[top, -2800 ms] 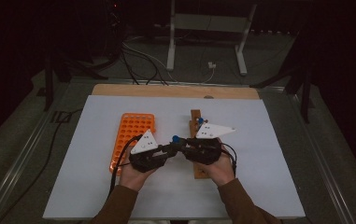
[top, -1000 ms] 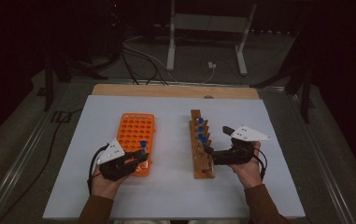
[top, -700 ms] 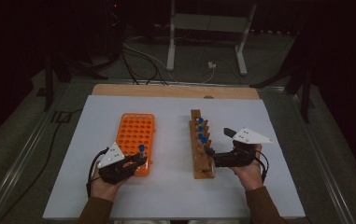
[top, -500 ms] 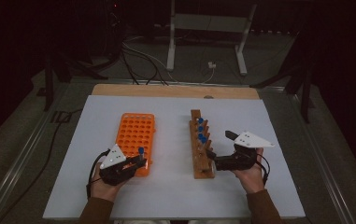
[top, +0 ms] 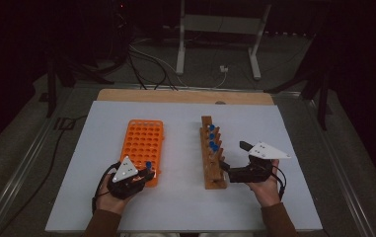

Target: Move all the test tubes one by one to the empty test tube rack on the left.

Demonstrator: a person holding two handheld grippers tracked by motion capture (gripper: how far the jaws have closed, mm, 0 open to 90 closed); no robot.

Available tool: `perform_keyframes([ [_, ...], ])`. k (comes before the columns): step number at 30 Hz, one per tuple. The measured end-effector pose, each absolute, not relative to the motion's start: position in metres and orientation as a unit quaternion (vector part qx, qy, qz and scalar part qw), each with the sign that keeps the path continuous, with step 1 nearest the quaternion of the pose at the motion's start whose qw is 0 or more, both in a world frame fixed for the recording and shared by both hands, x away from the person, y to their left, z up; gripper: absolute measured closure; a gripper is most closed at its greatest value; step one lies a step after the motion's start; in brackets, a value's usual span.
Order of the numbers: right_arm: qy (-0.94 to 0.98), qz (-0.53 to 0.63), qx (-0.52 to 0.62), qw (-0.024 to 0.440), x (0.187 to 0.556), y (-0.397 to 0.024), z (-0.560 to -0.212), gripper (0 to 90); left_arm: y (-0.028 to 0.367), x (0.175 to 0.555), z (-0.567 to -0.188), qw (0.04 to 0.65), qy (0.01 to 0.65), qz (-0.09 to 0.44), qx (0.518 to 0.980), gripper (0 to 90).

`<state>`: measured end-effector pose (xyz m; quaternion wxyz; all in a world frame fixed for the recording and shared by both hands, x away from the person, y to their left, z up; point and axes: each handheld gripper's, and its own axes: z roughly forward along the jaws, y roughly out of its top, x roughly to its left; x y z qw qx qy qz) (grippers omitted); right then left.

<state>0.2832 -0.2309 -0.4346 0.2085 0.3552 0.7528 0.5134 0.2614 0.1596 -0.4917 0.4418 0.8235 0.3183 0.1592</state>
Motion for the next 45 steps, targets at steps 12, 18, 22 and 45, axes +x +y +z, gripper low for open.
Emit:
perform_keyframes([
  [12,0.758,0.508,0.351,0.209,0.284,-0.227,-0.438,0.6,0.158,0.258,-0.492,0.437,0.318,0.169,0.824,77.9],
  [18,0.759,0.506,0.352,0.209,0.284,-0.225,-0.44,0.6,0.157,0.257,-0.492,0.435,0.318,0.173,0.824,78.0],
  [22,0.761,0.503,0.352,0.208,0.285,-0.222,-0.441,0.6,0.157,0.257,-0.492,0.436,0.32,0.173,0.823,77.7],
  [45,0.78,0.478,0.367,0.17,0.308,-0.202,-0.456,39.2,0.178,0.252,-0.481,0.491,0.369,0.175,0.769,23.3],
])
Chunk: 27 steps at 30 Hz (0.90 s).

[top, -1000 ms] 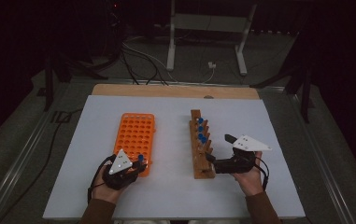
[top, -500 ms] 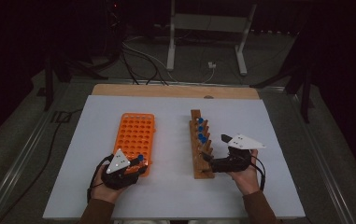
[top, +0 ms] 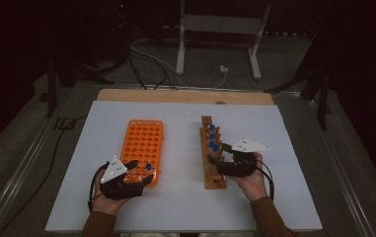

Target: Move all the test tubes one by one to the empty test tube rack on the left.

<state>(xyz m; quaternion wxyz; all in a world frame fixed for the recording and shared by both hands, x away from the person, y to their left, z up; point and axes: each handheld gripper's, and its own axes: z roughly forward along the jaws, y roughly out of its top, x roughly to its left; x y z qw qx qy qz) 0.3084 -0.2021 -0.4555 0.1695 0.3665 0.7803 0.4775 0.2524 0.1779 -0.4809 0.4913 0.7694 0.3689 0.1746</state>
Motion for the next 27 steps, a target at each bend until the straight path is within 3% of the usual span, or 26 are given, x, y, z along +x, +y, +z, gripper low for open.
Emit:
perform_keyframes([
  [7,0.787,0.465,0.363,0.181,0.311,-0.196,-0.46,65.1,0.181,0.253,-0.48,0.49,0.38,0.179,0.764,20.4],
  [12,0.788,0.457,0.366,0.189,0.31,-0.193,-0.461,75.0,0.18,0.253,-0.48,0.487,0.381,0.181,0.765,20.4],
  [27,0.784,0.47,0.353,0.2,0.304,-0.194,-0.447,76.7,0.179,0.252,-0.479,0.487,0.382,0.181,0.765,12.4],
])
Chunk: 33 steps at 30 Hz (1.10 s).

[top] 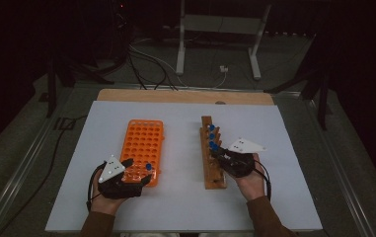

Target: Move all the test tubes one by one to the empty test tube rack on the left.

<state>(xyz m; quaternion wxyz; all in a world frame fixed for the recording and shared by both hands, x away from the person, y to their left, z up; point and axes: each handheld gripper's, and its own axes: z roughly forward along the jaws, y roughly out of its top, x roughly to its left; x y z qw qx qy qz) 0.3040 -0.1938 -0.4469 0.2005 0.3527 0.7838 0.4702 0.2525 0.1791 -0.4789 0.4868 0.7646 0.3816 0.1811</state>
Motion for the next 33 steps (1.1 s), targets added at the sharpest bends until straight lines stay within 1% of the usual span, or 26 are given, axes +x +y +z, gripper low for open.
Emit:
perform_keyframes([
  [4,0.783,0.474,0.347,0.204,0.303,-0.194,-0.44,76.7,0.179,0.252,-0.478,0.49,0.379,0.178,0.765,7.2],
  [6,0.783,0.476,0.344,0.206,0.302,-0.194,-0.436,76.7,0.178,0.252,-0.477,0.49,0.377,0.179,0.765,2.6],
  [8,0.783,0.476,0.341,0.209,0.301,-0.194,-0.432,76.7,0.177,0.252,-0.477,0.491,0.375,0.18,0.766,1.6],
  [14,0.776,0.49,0.336,0.21,0.299,-0.195,-0.419,76.8,0.174,0.253,-0.472,0.494,0.37,0.186,0.764,1.2],
  [23,0.773,0.497,0.327,0.22,0.297,-0.197,-0.401,76.8,0.173,0.255,-0.452,0.512,0.368,0.19,0.753,1.3],
  [26,0.772,0.503,0.324,0.214,0.296,-0.197,-0.396,76.7,0.171,0.256,-0.444,0.508,0.368,0.192,0.755,1.6],
  [33,0.774,0.513,0.317,0.194,0.295,-0.193,-0.394,76.8,0.161,0.257,-0.434,0.521,0.357,0.185,0.753,1.6],
])
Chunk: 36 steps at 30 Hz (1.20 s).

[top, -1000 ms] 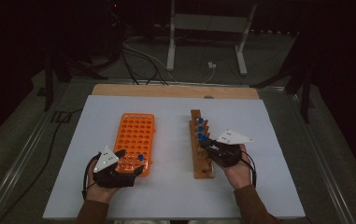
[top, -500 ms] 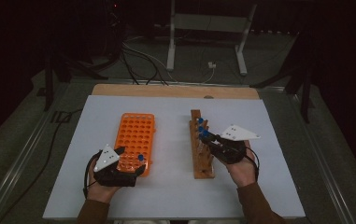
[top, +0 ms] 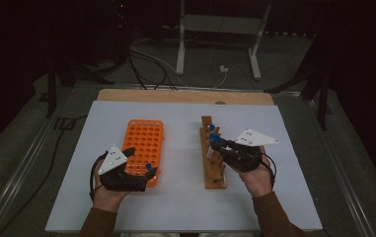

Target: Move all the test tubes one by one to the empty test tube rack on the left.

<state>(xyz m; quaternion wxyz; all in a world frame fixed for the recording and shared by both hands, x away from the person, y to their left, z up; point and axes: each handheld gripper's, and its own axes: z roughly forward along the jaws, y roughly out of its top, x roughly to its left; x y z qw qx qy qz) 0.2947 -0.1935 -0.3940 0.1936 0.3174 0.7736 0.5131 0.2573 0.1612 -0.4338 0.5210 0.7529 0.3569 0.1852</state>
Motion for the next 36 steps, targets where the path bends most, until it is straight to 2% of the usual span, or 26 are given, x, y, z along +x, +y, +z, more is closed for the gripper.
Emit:
perform_keyframes([
  [18,0.789,0.525,0.284,0.144,0.291,-0.158,-0.396,76.7,0.119,0.258,-0.42,0.533,0.311,0.168,0.769,9.1],
  [20,0.789,0.528,0.282,0.138,0.291,-0.155,-0.395,76.7,0.114,0.257,-0.419,0.53,0.304,0.172,0.773,16.1],
  [22,0.789,0.533,0.277,0.13,0.29,-0.152,-0.395,76.7,0.109,0.257,-0.419,0.529,0.299,0.172,0.775,17.7],
  [26,0.791,0.534,0.272,0.119,0.288,-0.148,-0.396,76.7,0.098,0.257,-0.418,0.523,0.288,0.169,0.785,27.7],
  [30,0.795,0.537,0.26,0.109,0.284,-0.142,-0.395,76.6,0.09,0.26,-0.419,0.514,0.278,0.154,0.796,47.4],
  [32,0.796,0.536,0.258,0.108,0.283,-0.141,-0.395,76.7,0.086,0.261,-0.42,0.51,0.273,0.152,0.801,49.5],
  [36,0.8,0.534,0.252,0.105,0.281,-0.138,-0.395,76.6,0.08,0.262,-0.422,0.503,0.264,0.147,0.81,59.6],
])
